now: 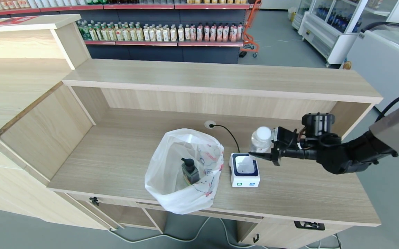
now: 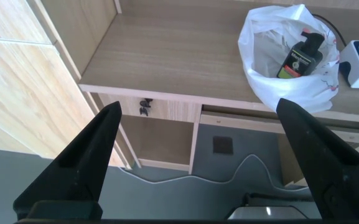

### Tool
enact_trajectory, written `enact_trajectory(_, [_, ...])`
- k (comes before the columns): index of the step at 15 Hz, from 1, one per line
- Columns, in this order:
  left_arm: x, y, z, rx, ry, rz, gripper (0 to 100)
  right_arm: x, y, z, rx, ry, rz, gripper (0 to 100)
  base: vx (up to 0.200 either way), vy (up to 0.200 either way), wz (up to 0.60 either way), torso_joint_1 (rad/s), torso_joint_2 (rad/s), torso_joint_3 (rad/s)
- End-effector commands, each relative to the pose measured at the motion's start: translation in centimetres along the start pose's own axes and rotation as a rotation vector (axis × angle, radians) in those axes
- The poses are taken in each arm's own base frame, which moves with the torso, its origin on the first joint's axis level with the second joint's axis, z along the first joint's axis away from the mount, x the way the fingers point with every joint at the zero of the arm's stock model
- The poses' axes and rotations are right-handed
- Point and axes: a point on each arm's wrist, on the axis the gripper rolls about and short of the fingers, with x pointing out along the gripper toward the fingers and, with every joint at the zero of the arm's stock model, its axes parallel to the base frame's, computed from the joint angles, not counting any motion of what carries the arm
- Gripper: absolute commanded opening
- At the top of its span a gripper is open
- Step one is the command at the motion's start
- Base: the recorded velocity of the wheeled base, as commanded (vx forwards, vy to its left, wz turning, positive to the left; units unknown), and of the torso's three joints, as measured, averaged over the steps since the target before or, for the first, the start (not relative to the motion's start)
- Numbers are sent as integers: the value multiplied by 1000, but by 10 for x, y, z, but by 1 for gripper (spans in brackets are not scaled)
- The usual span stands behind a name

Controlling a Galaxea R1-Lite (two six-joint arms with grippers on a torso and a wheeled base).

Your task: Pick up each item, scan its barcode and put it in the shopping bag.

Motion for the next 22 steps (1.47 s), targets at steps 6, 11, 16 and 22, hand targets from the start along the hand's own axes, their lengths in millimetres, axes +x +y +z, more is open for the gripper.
enact_trajectory(6, [0,0,0,0,0,0,100,-116,-12,107,711,44,-430,0,0,0,0,0,0,0])
enact_trajectory(11, [0,0,0,0,0,0,100,-112,6,115,827,43,-428,0,0,0,0,0,0,0])
enact_trajectory(16, [0,0,0,0,0,0,100,-83,9,121,856,-36,-370,0,0,0,0,0,0,0])
enact_trajectory(22, [0,0,0,0,0,0,100,-29,18,78,825,-3,-387,0,0,0,0,0,0,0])
